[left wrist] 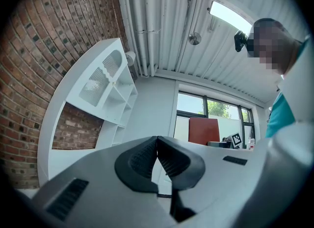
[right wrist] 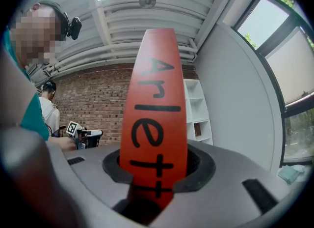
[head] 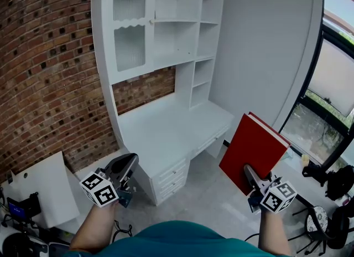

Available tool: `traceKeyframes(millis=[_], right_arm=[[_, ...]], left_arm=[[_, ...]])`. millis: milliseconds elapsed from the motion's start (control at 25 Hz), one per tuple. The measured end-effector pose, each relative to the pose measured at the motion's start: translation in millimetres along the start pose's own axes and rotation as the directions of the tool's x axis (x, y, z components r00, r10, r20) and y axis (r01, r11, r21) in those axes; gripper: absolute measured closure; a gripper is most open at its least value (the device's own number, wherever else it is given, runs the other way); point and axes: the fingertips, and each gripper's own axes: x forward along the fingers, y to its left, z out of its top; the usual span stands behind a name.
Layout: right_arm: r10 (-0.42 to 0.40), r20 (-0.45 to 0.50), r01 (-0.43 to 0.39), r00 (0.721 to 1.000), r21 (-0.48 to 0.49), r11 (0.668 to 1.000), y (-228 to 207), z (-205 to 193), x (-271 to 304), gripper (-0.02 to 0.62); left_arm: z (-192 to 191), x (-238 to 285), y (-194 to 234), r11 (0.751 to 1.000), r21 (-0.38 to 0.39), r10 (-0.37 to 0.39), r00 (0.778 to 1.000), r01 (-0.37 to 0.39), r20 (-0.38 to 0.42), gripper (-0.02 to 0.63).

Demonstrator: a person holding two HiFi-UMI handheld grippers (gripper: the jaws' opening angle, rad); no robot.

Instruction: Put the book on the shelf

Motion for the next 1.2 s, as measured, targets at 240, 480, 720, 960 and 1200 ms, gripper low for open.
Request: traceKeyframes(millis=[240, 480, 720, 960, 1200], right_arm=[[0.02, 0.002, -0.02, 1.0, -0.008, 1.0, -16, 6, -13, 0.42], [0.02, 0.007, -0.02, 1.0, -0.012, 1.0, -44, 11, -40, 0.42], [0.029, 0.003, -0.029, 1.0, -0.011, 1.0, -71, 9, -63, 0.42], [0.032, 0.001, -0.032, 0.999, -0.005, 0.999, -86, 7, -63, 0.42], [0.015, -0.015, -0.015, 1.0, 0.001, 1.0, -95, 2, -41, 0.42]], left_arm=[[-5, 16, -22, 1.0, 0.007, 0.006, 1.0, -0.006, -0.004, 0.591], [-16, 43, -56, 1.0, 0.015, -0.003, 1.0, 0.003, -0.005, 0.591], [-35, 70, -85, 1.0, -0.004, -0.017, 1.0, 0.017, -0.016, 0.591], [-42, 91, -92, 1.0, 0.002, -0.031, 0.999, 0.031, -0.036, 0.591], [-49, 108, -72, 0.999, -0.022, -0.049, 0.998, 0.048, -0.047, 0.591]])
